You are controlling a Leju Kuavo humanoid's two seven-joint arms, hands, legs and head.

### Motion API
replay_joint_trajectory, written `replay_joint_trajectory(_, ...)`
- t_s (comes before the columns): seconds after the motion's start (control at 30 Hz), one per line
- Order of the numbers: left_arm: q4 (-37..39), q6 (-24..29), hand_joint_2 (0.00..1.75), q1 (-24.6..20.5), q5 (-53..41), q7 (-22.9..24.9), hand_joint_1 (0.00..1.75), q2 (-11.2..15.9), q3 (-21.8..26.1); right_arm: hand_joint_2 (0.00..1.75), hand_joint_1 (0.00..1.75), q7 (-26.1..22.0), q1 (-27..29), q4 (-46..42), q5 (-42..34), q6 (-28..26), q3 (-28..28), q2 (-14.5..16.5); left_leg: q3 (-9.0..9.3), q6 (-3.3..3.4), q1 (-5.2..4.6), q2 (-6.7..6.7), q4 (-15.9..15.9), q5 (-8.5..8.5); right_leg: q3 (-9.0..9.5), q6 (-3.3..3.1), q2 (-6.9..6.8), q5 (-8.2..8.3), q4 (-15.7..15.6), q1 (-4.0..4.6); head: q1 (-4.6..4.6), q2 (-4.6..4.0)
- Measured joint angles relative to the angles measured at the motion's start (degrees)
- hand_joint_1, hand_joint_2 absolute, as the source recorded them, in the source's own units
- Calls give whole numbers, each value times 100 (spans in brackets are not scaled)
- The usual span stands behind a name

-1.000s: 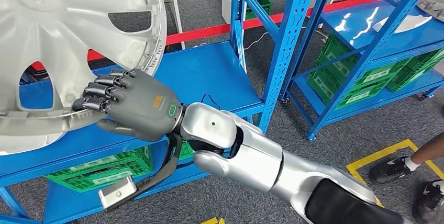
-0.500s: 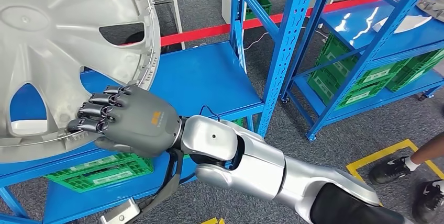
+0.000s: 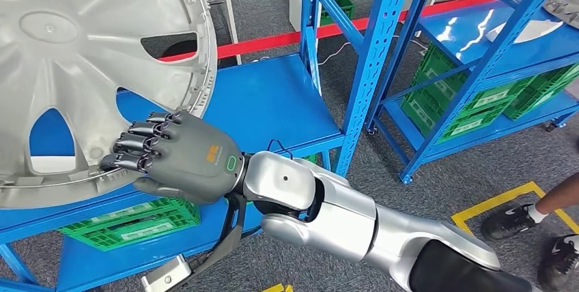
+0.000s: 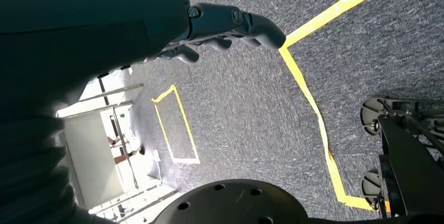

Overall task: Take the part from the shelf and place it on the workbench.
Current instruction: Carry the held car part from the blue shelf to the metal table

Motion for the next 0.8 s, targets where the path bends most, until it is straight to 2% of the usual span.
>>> replay_joint_trajectory(0.67, -6, -17, 175, -50, 49, 0, 0, 11, 65, 175, 175, -10, 4, 152, 2, -14, -7, -73, -1, 0, 0, -1, 0, 0, 1, 0, 0, 0, 0, 0, 0, 0)
replay_joint_trajectory(0.8, -7, -34, 175, -62, 19, 0, 0, 19, 96, 175, 175, -1, 5, 186, -130, 183, -16, -75, -1, 0, 0, -1, 0, 0, 0, 0, 0, 0, 0, 0, 0, 0)
